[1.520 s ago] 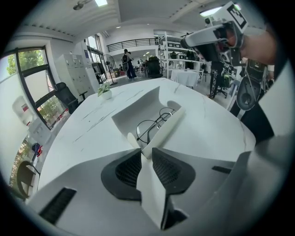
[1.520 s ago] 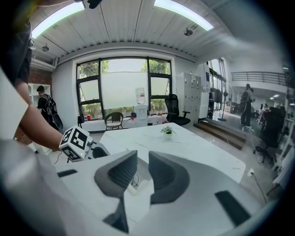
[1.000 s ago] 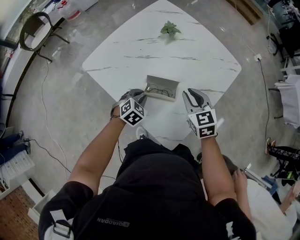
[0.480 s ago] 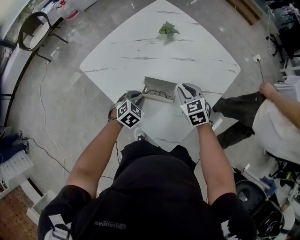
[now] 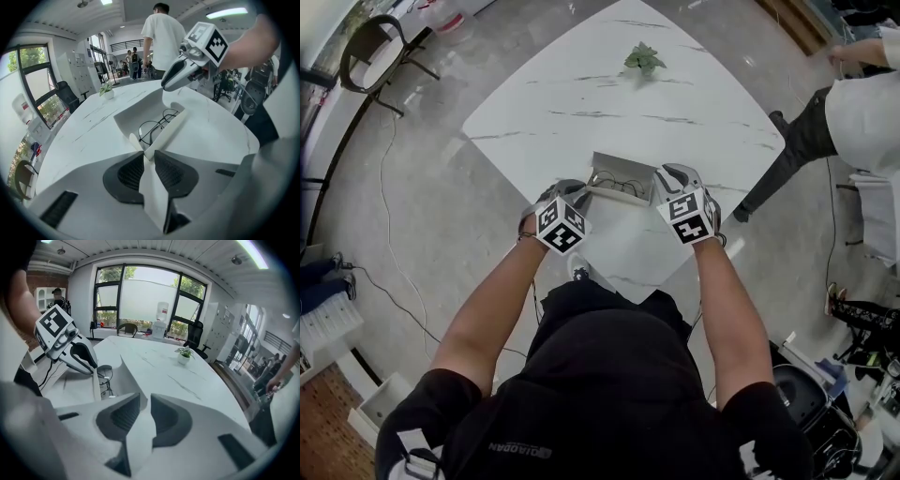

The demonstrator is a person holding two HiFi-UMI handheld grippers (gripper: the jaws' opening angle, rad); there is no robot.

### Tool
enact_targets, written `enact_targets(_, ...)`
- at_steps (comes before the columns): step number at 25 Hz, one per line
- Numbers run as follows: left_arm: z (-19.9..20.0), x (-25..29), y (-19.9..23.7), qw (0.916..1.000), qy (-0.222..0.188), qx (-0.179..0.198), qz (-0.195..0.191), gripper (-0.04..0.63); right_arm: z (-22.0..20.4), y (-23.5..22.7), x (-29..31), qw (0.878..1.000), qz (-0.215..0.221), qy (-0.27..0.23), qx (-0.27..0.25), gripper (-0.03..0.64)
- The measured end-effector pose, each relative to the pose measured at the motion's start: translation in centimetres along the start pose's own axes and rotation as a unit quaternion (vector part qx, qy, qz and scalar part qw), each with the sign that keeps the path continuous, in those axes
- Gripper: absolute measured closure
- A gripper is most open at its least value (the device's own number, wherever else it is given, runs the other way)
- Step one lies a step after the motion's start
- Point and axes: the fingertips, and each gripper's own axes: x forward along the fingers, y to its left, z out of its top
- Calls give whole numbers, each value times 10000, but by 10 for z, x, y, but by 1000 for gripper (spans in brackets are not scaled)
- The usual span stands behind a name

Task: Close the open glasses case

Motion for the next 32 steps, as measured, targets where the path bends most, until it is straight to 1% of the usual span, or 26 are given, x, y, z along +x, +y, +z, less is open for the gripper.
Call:
enact_targets(10, -1, -1, 0, 10000, -27, -81, 18, 518, 0, 1, 2, 9998, -38, 139, -100, 591)
enact_targets(16, -1, -1, 0, 9998, -43, -183, 36, 520, 0, 2, 0, 9997, -61, 145, -161, 595)
enact_targets(26, -1, -1, 1, 9997, -71, -227, 38, 520, -2, 12, -7, 9996, -44, 156, -211, 595)
enact_targets(32, -1, 0, 0, 9996, -96, -261, 35, 520, -5, 19, -12, 9993, -25, 173, -336, 595)
